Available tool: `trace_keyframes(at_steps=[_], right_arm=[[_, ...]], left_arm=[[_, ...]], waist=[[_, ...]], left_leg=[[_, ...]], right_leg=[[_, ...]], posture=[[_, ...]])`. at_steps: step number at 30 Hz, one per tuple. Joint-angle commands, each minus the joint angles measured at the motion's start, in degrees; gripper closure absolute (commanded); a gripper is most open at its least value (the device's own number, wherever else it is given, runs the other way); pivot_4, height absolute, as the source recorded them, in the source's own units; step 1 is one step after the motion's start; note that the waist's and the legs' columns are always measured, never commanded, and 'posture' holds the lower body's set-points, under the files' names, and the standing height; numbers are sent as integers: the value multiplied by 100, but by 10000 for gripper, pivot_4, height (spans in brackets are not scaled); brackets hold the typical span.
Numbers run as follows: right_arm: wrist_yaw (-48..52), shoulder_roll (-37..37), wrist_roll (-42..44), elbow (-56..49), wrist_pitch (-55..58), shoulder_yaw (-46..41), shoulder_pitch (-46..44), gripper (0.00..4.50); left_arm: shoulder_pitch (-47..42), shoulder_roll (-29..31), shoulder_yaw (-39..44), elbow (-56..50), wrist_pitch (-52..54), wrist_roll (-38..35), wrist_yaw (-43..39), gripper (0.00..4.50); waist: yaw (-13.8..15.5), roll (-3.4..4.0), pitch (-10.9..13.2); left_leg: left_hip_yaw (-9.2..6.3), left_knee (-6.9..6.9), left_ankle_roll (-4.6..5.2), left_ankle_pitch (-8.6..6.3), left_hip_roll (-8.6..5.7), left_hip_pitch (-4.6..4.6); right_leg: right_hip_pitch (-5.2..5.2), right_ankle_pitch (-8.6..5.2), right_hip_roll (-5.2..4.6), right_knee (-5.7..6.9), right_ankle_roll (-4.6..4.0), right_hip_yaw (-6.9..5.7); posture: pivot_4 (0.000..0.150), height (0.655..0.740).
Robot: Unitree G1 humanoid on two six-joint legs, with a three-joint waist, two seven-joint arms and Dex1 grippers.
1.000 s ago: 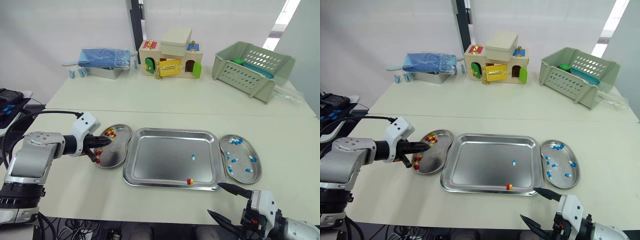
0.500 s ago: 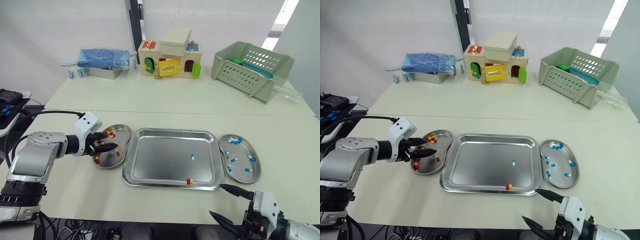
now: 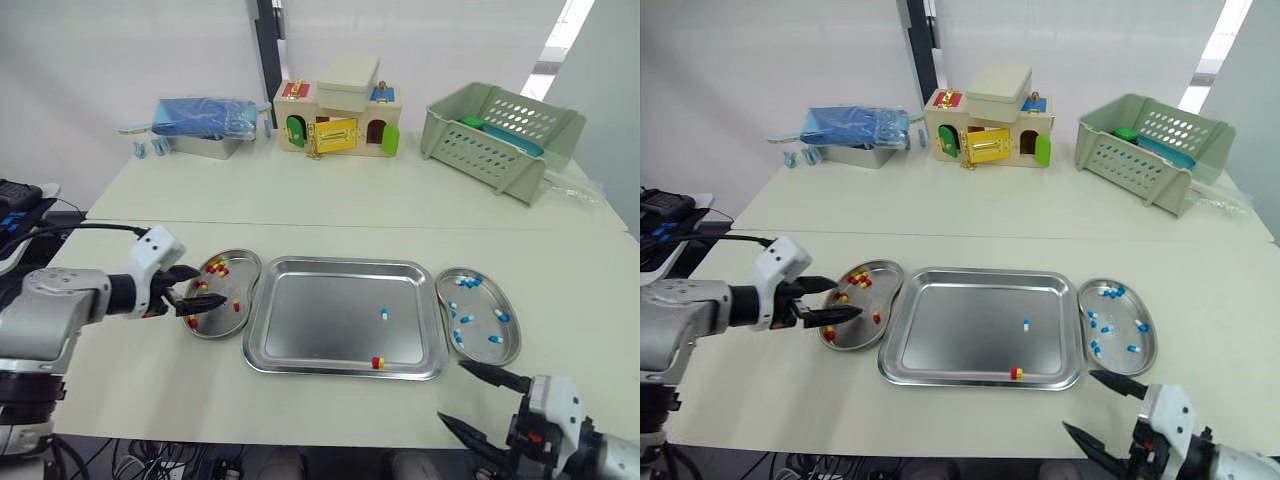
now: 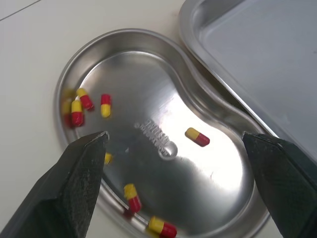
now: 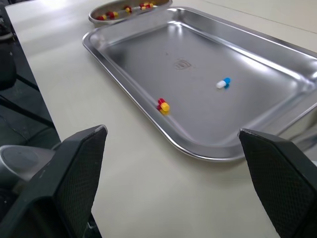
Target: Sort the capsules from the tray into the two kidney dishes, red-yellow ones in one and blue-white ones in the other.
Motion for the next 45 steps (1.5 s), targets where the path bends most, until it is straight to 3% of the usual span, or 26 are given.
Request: trace_keyframes(at_steps=[1,7,11,18,29,38,45], right_arm=[[136,-375,618,-33,658,-1094,61,0],[587,-815,827,657,1407,-1986,-14,0],[986,-1324,425,1727,1501,-2081,-468,0],[1308,-1369,144,2409,1255,-1951,-1132,0],[1697,-1273,-108,2717,1100,-1924,-1282,0],[1865,-632,-62,1832,709,-1858,-758,0],[1460,246,37,248,716,-996,-198,0]], left_arm=[[588,402,853,368,-490,-12,-196,482],[1393,728,1514,1568,-1676,349,-151,482],[1555,735,1737,2130,-2137,318,-178,482],[1859,654,1929,2080,-2238,210,-115,482],[2224,627,2076,2002,-2285,177,-86,482],[1985,510,1649,1052,-2004,-44,-277,482],[604,239,170,-418,-1259,-437,-491,482]], waist=[[-14,0,0],[55,-10,0],[53,-10,1],[44,-9,1],[42,-6,2],[50,-5,2],[58,-5,1]], left_leg=[[4,-6,0,0,1,3],[9,-10,1,-1,3,2],[16,-10,1,-1,4,2],[17,-14,1,-1,7,-1],[18,-14,0,-1,8,1],[19,-14,0,-1,7,0],[14,-11,-1,-1,11,-1]], right_leg=[[0,0,0,-2,-1,3],[1,-3,-1,-4,-5,-1],[1,-3,-3,-6,-5,2],[-3,-4,-2,-6,-6,0],[-3,-4,-2,-4,-6,1],[-2,-4,-2,-4,-6,1],[0,-4,1,-3,-6,-3]], posture=[[1500,7400],[1500,7400],[1500,7400],[1500,7400],[1500,7400],[1500,7400],[1500,7400]])
